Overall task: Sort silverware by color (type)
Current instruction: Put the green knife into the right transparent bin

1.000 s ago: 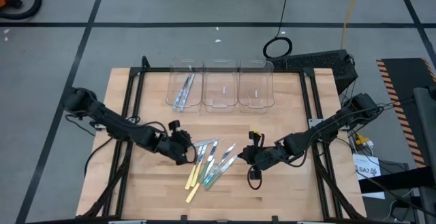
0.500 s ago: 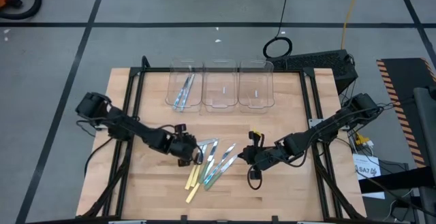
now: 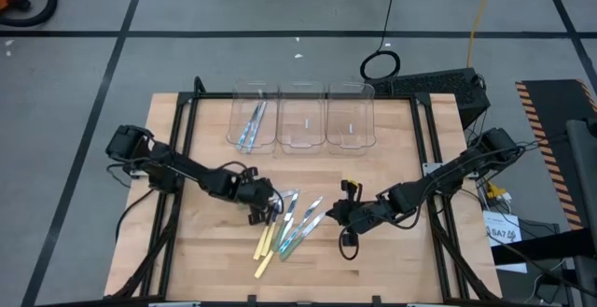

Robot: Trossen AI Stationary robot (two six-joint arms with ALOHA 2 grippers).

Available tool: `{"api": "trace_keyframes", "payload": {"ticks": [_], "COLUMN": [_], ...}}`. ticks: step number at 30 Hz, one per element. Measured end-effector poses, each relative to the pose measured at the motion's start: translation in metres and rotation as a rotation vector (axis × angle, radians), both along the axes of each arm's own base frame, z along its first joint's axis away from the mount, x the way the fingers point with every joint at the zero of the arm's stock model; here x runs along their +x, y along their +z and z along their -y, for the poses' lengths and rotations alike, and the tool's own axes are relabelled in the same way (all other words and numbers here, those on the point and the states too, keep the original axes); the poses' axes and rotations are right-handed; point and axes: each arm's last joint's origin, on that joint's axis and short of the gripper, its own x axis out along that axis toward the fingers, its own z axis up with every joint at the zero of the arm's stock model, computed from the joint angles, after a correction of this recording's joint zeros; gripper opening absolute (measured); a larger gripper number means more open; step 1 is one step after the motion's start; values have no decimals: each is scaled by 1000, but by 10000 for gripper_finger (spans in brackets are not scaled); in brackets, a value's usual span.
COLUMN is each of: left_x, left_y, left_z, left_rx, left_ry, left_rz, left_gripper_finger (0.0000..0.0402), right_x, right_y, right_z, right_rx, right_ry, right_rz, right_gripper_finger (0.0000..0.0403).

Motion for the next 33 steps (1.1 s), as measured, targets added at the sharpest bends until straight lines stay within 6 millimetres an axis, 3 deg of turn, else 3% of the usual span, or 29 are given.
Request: {"api": "trace_keyframes", "payload": {"ticks": [10,33], "left_x": [1,0], "left_y": [-1,0], "left_z": [-10,-5], "left_rx": [12,49], "left_ry": [-44,-67], "left_rz": [-25,-11], "left_gripper_finger": [41,43], "right_x": [-1,0], "right_y": [-1,-1], "right_z": [-1,-1], "right_rx": [37,9], "right_ry": [27,52], "right_rz": [-19,-20], "right_gripper_finger": [9,9]}}
